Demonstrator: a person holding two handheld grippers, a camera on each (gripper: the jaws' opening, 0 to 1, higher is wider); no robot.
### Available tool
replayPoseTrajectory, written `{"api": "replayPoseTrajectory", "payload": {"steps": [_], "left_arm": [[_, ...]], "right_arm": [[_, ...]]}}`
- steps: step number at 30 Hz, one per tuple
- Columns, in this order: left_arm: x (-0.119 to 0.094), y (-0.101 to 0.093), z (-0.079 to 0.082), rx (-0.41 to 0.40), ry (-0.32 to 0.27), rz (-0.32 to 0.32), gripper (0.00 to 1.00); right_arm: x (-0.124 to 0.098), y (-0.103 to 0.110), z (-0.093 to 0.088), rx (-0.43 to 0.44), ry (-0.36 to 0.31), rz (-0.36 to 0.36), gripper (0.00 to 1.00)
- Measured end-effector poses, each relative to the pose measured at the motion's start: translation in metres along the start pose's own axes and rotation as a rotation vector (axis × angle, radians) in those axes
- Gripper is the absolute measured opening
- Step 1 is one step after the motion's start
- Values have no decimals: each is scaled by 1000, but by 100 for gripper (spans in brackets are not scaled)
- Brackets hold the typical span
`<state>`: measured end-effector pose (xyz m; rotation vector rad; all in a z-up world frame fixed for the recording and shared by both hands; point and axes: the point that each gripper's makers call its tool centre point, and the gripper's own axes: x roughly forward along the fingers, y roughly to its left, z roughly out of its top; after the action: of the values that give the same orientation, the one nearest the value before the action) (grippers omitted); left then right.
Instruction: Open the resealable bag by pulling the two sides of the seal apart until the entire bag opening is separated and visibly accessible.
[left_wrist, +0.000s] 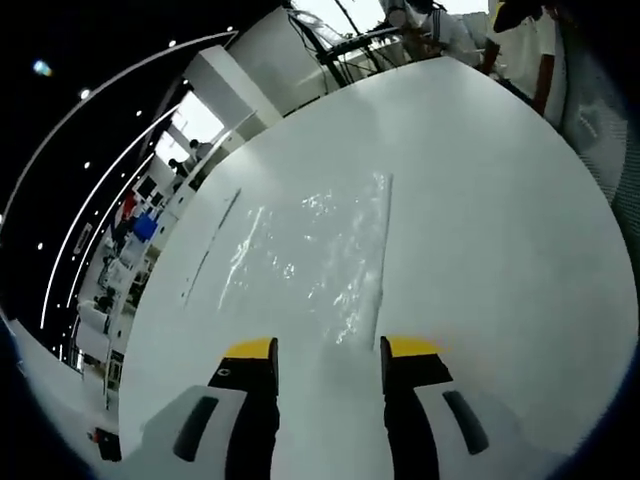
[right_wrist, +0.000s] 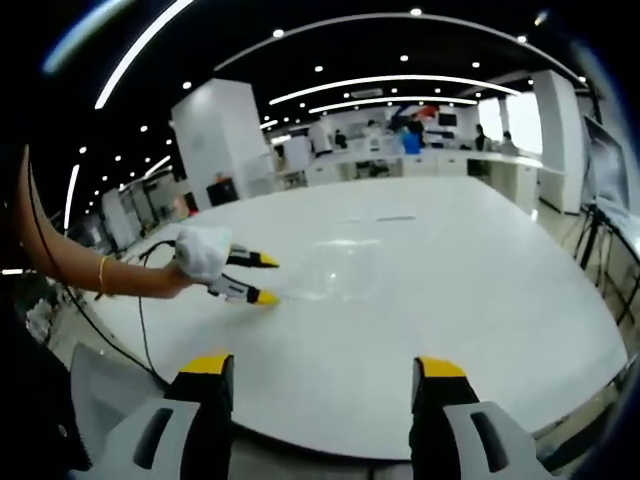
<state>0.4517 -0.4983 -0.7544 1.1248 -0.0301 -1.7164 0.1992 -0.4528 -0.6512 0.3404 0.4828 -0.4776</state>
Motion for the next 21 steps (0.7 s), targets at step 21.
{"api": "replayPoseTrajectory", "payload": {"steps": [21], "left_arm": [[16,-10,3,126,2,-66,4]], "right_arm": [[1,-3,-1,15,0,-7,68]]}}
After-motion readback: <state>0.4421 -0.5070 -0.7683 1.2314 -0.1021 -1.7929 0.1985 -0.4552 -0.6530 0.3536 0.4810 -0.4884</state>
